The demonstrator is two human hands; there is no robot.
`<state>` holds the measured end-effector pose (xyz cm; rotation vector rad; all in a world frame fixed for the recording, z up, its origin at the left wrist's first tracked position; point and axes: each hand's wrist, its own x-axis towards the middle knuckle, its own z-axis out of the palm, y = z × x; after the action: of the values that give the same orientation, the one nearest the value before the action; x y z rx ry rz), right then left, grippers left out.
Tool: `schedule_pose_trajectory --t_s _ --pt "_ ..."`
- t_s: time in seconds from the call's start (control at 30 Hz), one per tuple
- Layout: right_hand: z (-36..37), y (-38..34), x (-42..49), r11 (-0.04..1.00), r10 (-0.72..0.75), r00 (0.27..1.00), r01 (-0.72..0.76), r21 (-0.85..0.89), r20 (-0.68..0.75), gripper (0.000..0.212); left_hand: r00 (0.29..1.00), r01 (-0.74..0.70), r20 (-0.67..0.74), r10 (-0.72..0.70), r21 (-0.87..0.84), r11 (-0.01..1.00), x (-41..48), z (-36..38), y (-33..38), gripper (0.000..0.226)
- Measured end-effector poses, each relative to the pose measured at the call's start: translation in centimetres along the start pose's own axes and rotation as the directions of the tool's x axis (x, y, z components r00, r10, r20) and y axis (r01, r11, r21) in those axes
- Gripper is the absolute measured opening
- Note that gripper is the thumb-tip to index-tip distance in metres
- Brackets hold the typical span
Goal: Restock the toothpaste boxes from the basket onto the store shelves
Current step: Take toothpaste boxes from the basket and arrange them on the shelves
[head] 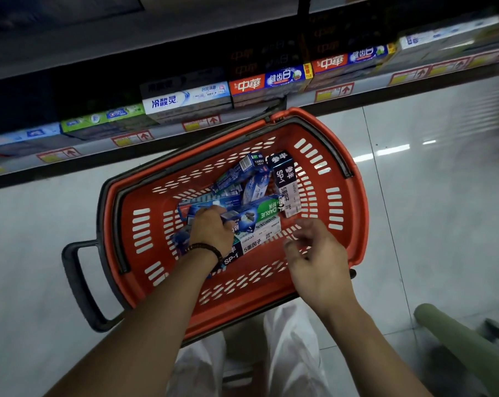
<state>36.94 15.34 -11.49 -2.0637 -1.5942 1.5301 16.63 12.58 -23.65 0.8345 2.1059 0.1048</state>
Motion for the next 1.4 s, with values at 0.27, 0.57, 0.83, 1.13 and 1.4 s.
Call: schedule_pose_trajectory --t_s 0.27,0.57,0.83,1.13,1.4 --pt "-2.0 -2.2 -2.2 0.996 0.046 0.999 -0.048 0.075 0.029 0.033 1.000 -0.015 -0.014 0.013 -0.201 0.979 -6.6 -4.1 2.0 0.031" --pt "-4.7 -6.2 -5.5 0.962 0.116 0.993 -0.119 0.247 0.026 0.035 1.000 -0.020 0.005 0.026 -0.514 0.858 -15.2 -9.7 5.4 0.023" --pt "-8.0 -11.5 -9.8 0.910 0.061 0.998 -0.050 0.411 -0.012 0.037 0.998 -0.030 0.029 0.057 -0.569 0.822 -22.3 -14.7 9.5 0.023" --pt "-14.4 -20.3 -14.3 0.829 -0.109 0.994 0.089 0.552 0.003 0.048 0.990 -0.096 0.006 0.139 -0.692 0.715 -27.7 -24.1 16.3 0.025" --pt "-20.9 -28.0 -19.6 0.794 -0.239 0.970 0.221 0.566 -0.045 0.069 0.978 -0.033 0.069 0.197 -0.880 0.473 -33.6 -31.3 23.5 0.032"
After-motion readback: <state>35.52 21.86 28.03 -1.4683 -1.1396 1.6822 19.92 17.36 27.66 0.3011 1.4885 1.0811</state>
